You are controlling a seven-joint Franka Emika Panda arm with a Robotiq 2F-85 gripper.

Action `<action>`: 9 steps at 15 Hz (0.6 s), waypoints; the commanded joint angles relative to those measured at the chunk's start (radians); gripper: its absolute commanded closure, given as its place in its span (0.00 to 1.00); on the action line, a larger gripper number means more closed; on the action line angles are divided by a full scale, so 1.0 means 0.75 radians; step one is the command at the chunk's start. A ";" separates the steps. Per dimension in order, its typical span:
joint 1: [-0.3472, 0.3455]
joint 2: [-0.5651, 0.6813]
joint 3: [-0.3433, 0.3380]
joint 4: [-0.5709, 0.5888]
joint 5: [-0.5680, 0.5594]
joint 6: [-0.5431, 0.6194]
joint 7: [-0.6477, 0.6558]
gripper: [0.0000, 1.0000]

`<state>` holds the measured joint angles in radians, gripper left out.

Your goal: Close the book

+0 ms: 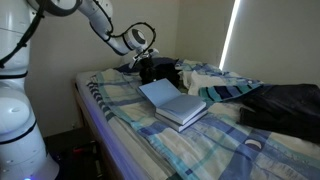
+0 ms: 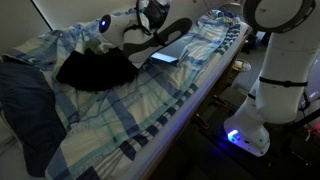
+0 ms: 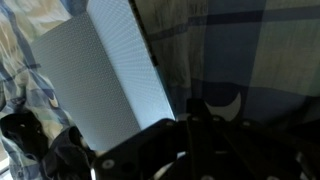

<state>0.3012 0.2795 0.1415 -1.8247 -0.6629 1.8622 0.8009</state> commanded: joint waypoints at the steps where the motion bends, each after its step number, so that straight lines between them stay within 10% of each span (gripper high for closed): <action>1: -0.002 -0.062 -0.019 -0.045 -0.032 -0.004 0.070 1.00; 9: -0.022 -0.063 -0.037 0.055 -0.069 -0.049 0.097 1.00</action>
<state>0.2923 0.2378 0.1201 -1.8136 -0.6898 1.8582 0.8543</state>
